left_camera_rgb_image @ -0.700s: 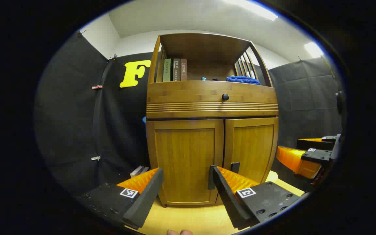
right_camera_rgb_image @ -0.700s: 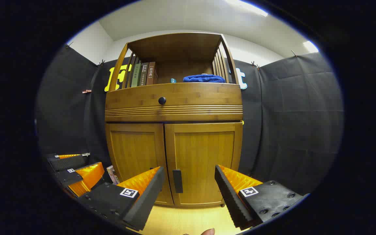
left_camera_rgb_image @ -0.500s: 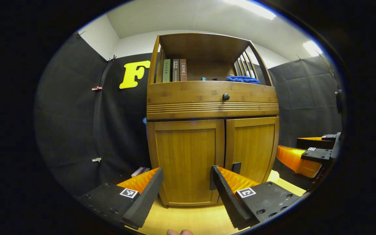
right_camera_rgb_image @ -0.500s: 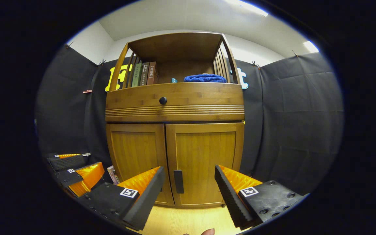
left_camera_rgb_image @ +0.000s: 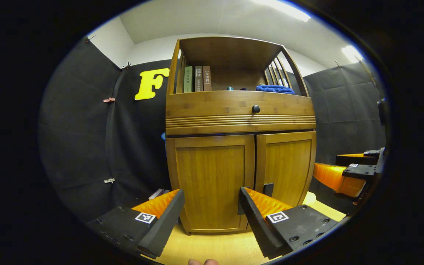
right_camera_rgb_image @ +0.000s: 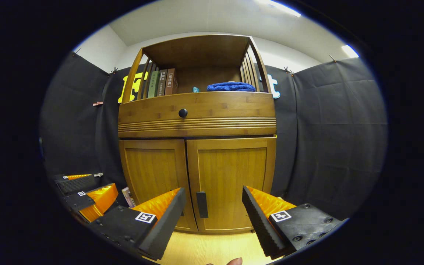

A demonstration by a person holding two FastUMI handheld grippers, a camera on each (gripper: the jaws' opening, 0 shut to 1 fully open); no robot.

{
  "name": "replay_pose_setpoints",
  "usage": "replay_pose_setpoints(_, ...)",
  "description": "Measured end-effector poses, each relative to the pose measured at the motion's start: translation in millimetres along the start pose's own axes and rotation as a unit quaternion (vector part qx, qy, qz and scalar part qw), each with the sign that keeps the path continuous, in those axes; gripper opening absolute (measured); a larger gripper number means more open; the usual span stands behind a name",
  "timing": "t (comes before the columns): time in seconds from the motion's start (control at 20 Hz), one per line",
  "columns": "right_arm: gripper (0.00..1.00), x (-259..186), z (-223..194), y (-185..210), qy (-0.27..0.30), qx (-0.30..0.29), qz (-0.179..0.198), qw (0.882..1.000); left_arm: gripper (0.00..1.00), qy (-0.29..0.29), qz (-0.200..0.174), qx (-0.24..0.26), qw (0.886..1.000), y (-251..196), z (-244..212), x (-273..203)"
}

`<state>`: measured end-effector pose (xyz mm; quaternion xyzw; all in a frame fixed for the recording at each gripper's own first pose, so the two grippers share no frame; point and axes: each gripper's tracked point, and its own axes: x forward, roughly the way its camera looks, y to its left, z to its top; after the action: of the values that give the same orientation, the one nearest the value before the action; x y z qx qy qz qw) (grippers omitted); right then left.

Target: Open the right door of the double-door shoe cabinet with the right hand, and open the left door with the left hand.

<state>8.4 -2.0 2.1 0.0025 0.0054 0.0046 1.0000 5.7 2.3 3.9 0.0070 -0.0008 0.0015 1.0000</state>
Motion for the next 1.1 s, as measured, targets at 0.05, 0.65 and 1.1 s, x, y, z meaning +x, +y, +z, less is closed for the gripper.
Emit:
replay_pose_setpoints(0.05, 0.99, 0, 0, 0, -0.002, -0.002, 0.0, 1.0, 0.92, -0.001, -0.001, 0.001, 1.0, -1, 0, 0)
replay_pose_setpoints(0.65, 0.99, 24, -16, -1, -0.006, 0.0, 0.002, 1.0, 0.92, -0.007, -0.003, -0.003, 1.0, -7, 1, 1)
replay_pose_setpoints(1.1, 0.96, 98, -88, 11, 0.024, 0.013, 0.023, 0.999, 0.92, 0.006, 0.008, -0.015, 1.0, -3, -16, 9)
